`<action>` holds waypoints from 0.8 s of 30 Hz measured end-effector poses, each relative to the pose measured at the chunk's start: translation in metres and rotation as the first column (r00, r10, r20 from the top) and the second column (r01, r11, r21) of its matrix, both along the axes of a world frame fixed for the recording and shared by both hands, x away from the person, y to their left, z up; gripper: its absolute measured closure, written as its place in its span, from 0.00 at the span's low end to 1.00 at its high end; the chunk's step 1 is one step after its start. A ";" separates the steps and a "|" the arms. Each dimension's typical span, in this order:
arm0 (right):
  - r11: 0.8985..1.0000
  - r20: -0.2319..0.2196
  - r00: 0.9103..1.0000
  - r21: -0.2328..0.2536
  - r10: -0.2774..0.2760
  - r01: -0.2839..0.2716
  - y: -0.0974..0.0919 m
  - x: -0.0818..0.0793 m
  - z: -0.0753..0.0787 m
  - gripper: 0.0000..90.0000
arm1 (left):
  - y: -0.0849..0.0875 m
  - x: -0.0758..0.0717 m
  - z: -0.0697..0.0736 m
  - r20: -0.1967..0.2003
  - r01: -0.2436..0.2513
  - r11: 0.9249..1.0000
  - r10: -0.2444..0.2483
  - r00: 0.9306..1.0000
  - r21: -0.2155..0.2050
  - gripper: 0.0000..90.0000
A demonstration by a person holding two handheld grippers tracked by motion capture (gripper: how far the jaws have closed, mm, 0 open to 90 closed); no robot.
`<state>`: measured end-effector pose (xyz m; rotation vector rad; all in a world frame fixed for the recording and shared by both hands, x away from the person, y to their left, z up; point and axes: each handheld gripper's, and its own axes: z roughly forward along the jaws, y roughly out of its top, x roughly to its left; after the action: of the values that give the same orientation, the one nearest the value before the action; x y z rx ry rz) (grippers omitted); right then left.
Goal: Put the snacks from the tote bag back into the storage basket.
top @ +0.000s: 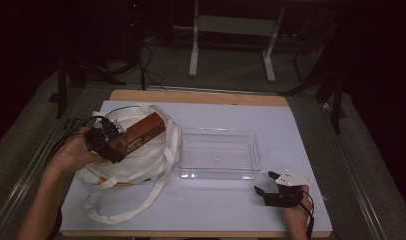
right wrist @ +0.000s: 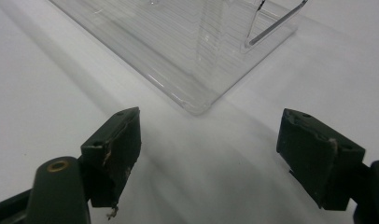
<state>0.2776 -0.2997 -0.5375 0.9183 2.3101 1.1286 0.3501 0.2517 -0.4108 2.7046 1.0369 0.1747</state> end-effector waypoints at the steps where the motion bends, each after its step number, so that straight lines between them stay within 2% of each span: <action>1: 1.000 0.000 1.000 -0.001 0.000 0.000 0.000 0.000 0.000 0.24 | 0.000 -0.001 0.001 0.002 0.010 1.000 -0.010 1.000 -0.002 0.48; 3: 1.000 0.000 1.000 -0.001 0.000 0.000 0.000 0.000 0.000 0.24 | 0.000 -0.002 0.003 0.006 0.026 1.000 -0.026 1.000 -0.004 0.48; 15: 1.000 0.000 1.000 -0.003 0.001 -0.001 0.000 0.000 0.000 0.24 | -0.004 -0.001 0.012 0.015 0.038 0.999 -0.038 0.999 -0.012 0.48; 17: 1.000 0.000 1.000 -0.003 0.001 -0.001 0.000 0.000 0.000 0.24 | -0.004 -0.001 0.015 0.018 0.046 0.999 -0.045 0.999 -0.024 0.48; 24: 1.000 0.001 1.000 -0.002 0.001 -0.001 0.000 0.000 0.000 0.24 | -0.010 0.001 0.021 0.027 0.063 0.998 -0.063 0.998 -0.005 0.48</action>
<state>0.2777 -0.2995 -0.5375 0.9159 2.3112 1.1260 0.3506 0.2414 -0.3898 2.7181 0.9417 0.1953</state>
